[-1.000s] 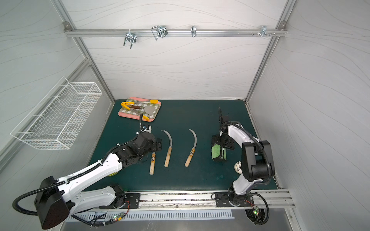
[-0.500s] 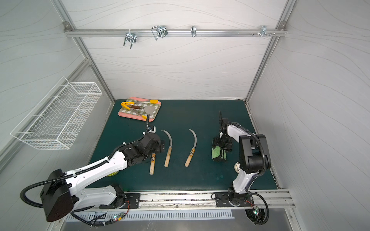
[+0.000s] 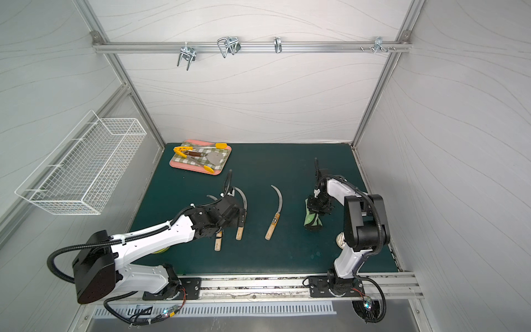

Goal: Wipe small sickles with rags
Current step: Pick up the rag from the center of the board, then adjust the small sickle at the center of the board.

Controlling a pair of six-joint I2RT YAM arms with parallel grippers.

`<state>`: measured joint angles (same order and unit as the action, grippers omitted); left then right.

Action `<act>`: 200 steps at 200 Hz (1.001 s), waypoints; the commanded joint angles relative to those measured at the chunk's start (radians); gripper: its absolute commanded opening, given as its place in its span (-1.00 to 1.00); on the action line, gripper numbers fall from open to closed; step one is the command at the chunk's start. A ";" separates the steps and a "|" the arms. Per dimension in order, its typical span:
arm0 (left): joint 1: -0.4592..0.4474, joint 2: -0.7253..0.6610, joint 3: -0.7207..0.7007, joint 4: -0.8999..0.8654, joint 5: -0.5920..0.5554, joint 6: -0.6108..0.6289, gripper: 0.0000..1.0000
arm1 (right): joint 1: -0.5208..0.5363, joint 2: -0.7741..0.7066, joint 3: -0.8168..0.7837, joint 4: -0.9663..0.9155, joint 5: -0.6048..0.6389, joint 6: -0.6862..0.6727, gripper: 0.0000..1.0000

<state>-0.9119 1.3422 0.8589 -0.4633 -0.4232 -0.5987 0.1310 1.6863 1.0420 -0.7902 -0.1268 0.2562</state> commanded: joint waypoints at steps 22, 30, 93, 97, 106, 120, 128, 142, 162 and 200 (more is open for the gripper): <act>-0.086 0.100 0.086 0.004 0.109 -0.011 0.99 | -0.005 -0.103 0.036 -0.082 -0.038 -0.017 -0.66; -0.105 0.124 0.100 0.005 0.120 -0.005 0.99 | -0.004 -0.118 0.041 -0.089 -0.036 -0.020 -0.66; -0.159 0.319 0.199 0.025 0.284 0.030 0.99 | -0.020 -0.190 0.097 -0.129 -0.060 -0.021 -0.69; -0.160 0.328 0.204 0.027 0.290 0.030 0.99 | -0.020 -0.194 0.098 -0.130 -0.063 -0.021 -0.68; -0.162 0.343 0.212 0.035 0.301 0.033 0.98 | -0.023 -0.198 0.104 -0.132 -0.068 -0.021 -0.67; -0.163 0.363 0.231 0.044 0.324 0.039 0.88 | -0.024 -0.203 0.108 -0.132 -0.072 -0.020 -0.68; -0.165 0.375 0.242 0.044 0.336 0.044 0.79 | -0.027 -0.206 0.110 -0.131 -0.073 -0.019 -0.67; -0.168 0.397 0.259 0.046 0.350 0.051 0.68 | -0.028 -0.204 0.110 -0.128 -0.077 -0.020 -0.68; -0.170 0.427 0.276 0.047 0.366 0.054 0.58 | -0.031 -0.202 0.108 -0.126 -0.083 -0.020 -0.68; -0.170 0.482 0.316 0.023 0.371 0.061 0.35 | -0.031 -0.210 0.107 -0.120 -0.089 -0.020 -0.67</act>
<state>-1.0763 1.7859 1.1225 -0.4355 -0.0643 -0.5476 0.1085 1.5024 1.1313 -0.8814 -0.1978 0.2527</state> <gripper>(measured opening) 0.728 0.174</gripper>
